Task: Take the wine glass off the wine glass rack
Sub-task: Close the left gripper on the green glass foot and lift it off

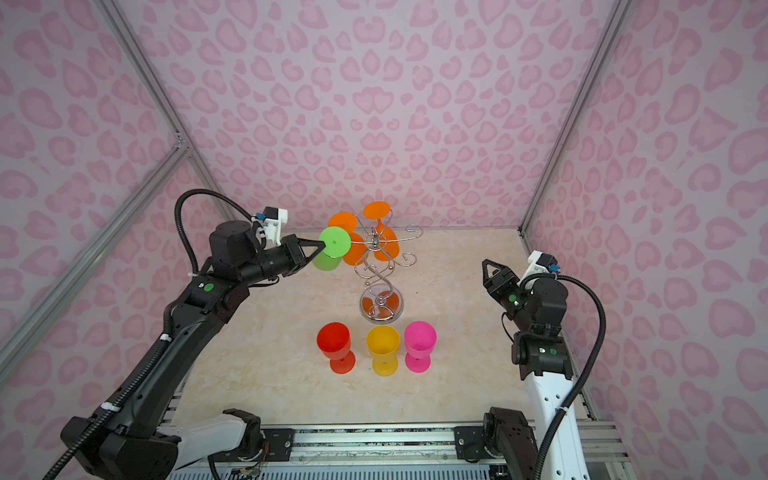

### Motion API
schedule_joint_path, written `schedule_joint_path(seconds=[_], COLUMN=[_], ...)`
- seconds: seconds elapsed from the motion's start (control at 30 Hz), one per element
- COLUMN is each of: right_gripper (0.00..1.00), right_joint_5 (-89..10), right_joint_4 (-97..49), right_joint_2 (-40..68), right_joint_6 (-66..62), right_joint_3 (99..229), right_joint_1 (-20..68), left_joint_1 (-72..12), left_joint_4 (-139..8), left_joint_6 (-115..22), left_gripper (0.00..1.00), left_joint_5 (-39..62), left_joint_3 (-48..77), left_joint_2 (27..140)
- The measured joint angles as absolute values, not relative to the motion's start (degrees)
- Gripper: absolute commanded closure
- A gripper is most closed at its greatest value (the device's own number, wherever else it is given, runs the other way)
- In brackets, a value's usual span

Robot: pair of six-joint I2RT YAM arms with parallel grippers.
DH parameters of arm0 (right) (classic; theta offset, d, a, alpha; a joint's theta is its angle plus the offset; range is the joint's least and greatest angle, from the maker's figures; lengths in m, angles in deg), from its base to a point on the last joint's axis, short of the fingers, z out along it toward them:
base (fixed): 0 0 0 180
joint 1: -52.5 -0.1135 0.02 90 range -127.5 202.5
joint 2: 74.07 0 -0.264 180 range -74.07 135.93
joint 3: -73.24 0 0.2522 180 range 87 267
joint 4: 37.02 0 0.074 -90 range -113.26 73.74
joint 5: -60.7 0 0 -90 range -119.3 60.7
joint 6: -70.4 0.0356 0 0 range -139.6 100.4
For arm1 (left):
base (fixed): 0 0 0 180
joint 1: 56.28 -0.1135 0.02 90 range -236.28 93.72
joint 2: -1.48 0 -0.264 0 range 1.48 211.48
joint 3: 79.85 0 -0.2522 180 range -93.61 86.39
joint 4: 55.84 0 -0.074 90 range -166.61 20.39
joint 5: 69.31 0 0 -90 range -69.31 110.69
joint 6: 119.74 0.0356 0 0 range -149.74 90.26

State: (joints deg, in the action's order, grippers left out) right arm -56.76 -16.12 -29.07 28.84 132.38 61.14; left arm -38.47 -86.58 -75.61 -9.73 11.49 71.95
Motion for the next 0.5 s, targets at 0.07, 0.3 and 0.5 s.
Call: schedule_joint_path(seconds=[0.07,0.3,0.5], right_gripper=[0.46,0.46,0.46], right_joint_5=[-56.78,-56.87,-57.35], right_joint_4=[-16.12,-16.21,-16.64], right_joint_2=[-29.07,-28.46,-28.09], right_joint_6=[28.84,28.93,29.30], right_joint_3=[132.30,132.12,132.12], right_joint_1=[61.14,61.19,61.19], left_joint_1=[-38.15,-36.18,-34.50], left_joint_4=[-86.45,-85.77,-85.79], left_joint_6=[-75.61,-75.54,-75.08], left_gripper=[0.98,0.98,0.98], left_joint_5=[-9.79,-10.49,-10.69], left_joint_3=[11.45,10.51,10.49], left_joint_2=[72.17,73.31,73.35])
